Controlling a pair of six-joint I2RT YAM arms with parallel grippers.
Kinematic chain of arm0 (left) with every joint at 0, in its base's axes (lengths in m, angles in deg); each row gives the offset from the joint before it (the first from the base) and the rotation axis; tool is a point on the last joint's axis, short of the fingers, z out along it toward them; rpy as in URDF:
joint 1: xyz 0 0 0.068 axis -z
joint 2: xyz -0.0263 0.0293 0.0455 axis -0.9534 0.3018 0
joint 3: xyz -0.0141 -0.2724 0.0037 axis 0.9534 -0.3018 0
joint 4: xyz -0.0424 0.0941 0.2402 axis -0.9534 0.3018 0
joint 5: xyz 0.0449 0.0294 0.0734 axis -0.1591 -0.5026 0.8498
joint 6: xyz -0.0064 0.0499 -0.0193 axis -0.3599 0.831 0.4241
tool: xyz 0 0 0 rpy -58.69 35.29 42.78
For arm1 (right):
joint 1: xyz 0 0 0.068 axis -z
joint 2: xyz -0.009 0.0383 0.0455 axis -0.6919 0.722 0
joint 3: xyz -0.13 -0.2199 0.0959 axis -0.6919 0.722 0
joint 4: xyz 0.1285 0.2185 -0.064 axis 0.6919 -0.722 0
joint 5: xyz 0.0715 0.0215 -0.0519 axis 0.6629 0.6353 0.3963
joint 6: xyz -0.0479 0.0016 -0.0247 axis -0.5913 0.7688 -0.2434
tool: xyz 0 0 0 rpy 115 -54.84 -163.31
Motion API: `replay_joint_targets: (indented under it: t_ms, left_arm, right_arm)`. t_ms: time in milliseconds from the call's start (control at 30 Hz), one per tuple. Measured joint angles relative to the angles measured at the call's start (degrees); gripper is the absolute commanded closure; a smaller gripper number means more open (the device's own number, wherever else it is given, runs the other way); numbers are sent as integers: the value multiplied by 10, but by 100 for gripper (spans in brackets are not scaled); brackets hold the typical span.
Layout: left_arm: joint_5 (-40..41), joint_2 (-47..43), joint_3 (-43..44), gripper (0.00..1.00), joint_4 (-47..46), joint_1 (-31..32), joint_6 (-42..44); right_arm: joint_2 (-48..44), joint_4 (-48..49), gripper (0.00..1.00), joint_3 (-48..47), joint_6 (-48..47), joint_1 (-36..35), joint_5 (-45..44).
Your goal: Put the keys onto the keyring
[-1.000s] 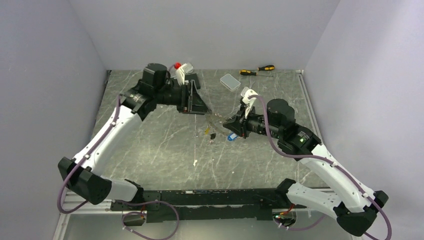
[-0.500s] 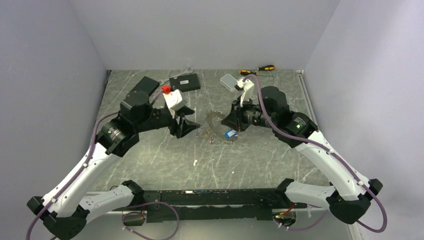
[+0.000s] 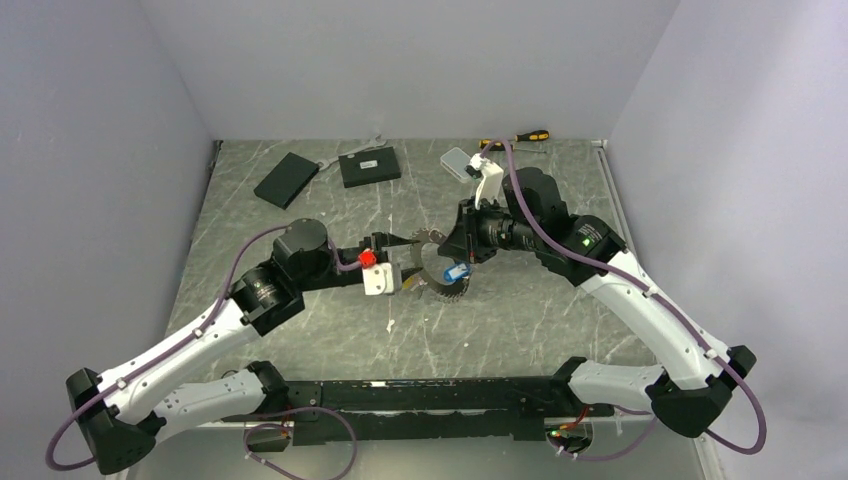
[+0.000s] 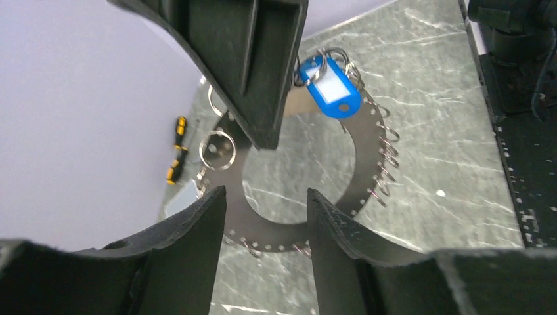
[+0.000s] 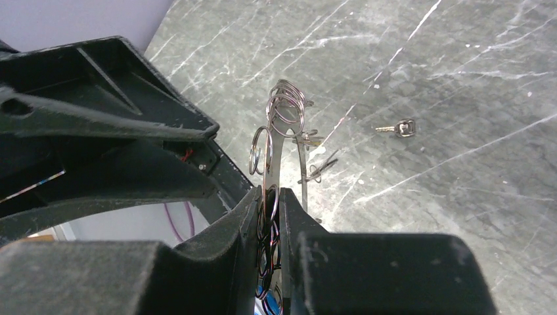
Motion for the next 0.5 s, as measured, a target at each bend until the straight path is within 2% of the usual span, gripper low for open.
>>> replay_joint_targets:
  t_ms: [267,500]
  left_arm:
    - [25,8,0,57,-35,33,72]
    - [61,38,9,63,-39,44,91]
  right_arm:
    - [1,-1,100,0,21,0,9]
    - [3,-2,100,0,24,0,16]
